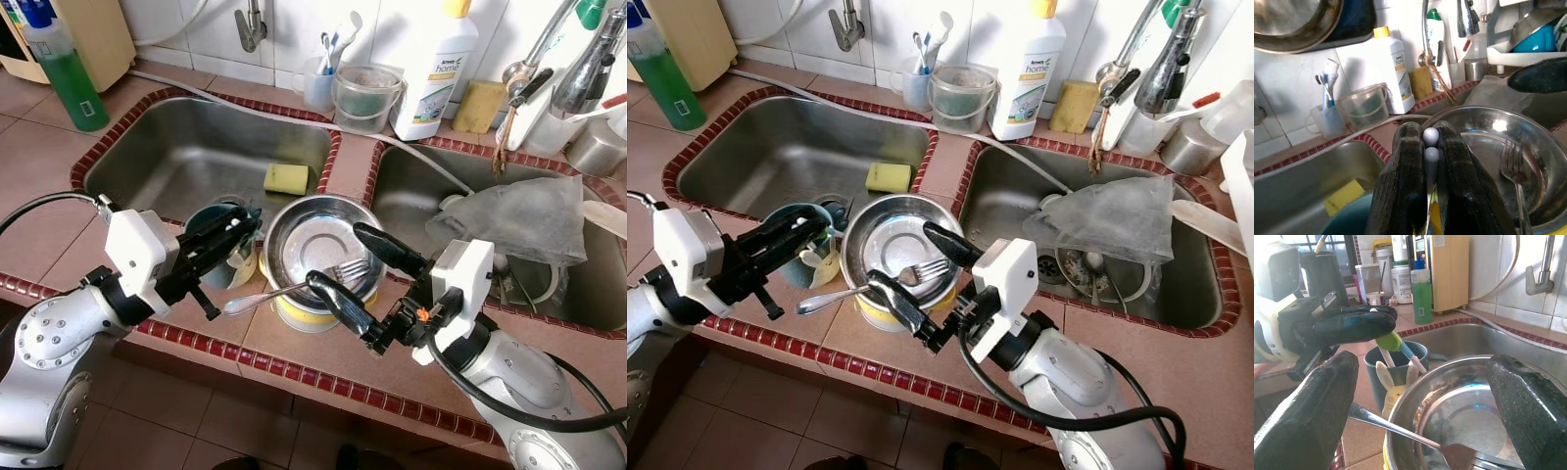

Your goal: Kitchen organization

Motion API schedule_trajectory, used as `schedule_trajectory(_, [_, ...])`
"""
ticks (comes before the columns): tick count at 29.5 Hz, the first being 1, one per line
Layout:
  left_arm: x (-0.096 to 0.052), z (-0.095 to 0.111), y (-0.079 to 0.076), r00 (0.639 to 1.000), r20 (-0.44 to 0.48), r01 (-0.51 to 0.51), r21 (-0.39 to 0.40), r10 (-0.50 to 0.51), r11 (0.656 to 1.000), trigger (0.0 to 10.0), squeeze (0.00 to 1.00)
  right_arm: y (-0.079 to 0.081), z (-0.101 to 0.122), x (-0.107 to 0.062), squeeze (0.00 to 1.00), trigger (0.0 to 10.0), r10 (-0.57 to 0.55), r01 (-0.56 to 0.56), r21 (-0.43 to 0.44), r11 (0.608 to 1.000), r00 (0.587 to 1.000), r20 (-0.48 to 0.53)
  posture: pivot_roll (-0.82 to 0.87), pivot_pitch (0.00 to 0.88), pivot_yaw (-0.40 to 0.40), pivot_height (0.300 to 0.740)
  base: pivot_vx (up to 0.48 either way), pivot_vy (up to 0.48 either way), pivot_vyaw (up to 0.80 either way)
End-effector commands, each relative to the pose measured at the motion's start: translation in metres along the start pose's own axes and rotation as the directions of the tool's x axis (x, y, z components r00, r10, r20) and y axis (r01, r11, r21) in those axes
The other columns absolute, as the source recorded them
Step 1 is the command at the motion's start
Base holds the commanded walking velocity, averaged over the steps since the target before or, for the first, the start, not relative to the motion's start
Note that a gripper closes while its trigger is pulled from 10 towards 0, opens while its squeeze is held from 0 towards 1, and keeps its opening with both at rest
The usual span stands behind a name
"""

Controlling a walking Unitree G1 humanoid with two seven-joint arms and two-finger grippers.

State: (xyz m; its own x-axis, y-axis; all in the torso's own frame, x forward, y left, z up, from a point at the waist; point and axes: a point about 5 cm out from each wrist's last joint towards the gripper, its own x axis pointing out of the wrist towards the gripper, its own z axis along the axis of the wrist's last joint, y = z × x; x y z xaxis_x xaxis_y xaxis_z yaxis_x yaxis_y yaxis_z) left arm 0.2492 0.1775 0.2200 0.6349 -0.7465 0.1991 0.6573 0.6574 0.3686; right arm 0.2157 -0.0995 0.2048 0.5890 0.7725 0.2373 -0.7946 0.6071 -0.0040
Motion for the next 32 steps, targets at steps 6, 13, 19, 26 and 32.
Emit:
schedule_trajectory(6, [-0.001,0.001,0.009,0.998,-0.022,-0.054,0.06,0.055,0.997,4.2,0.0,0.002,0.0,0.001,0.0,10.0,0.013,-0.013,-0.006,1.0,1.0,0.007,-0.02,0.159,-0.01,0.74,0.0,0.0,0.0])
schedule_trajectory(13, [0.001,0.003,0.011,0.998,-0.034,-0.049,0.077,0.052,0.996,10.0,0.0,0.002,0.0,0.001,0.0,10.0,0.018,-0.018,-0.006,1.0,1.0,0.006,-0.02,0.155,-0.014,0.74,0.0,0.0,0.0])
schedule_trajectory(19, [-0.001,0.012,0.03,0.995,-0.017,-0.094,0.117,0.097,0.989,10.0,0.0,0.003,0.0,0.002,0.0,10.0,0.023,-0.023,-0.003,1.0,1.0,0.009,-0.02,0.149,-0.015,0.74,0.0,0.0,0.0])
schedule_trajectory(26, [-0.003,0.023,0.041,0.996,-0.01,-0.087,0.154,0.09,0.984,10.0,0.0,0.003,-0.001,0.002,0.0,10.0,0.029,-0.029,0.001,1.0,1.0,0.007,-0.01,0.151,-0.019,0.74,0.0,0.0,0.0])
schedule_trajectory(32, [-0.004,0.033,0.053,0.996,0.0,-0.091,0.174,0.093,0.981,10.0,0.0,0.003,-0.001,0.002,0.0,10.0,0.029,-0.029,0.002,1.0,1.0,0.006,-0.01,0.156,-0.021,0.74,0.0,0.0,0.0])
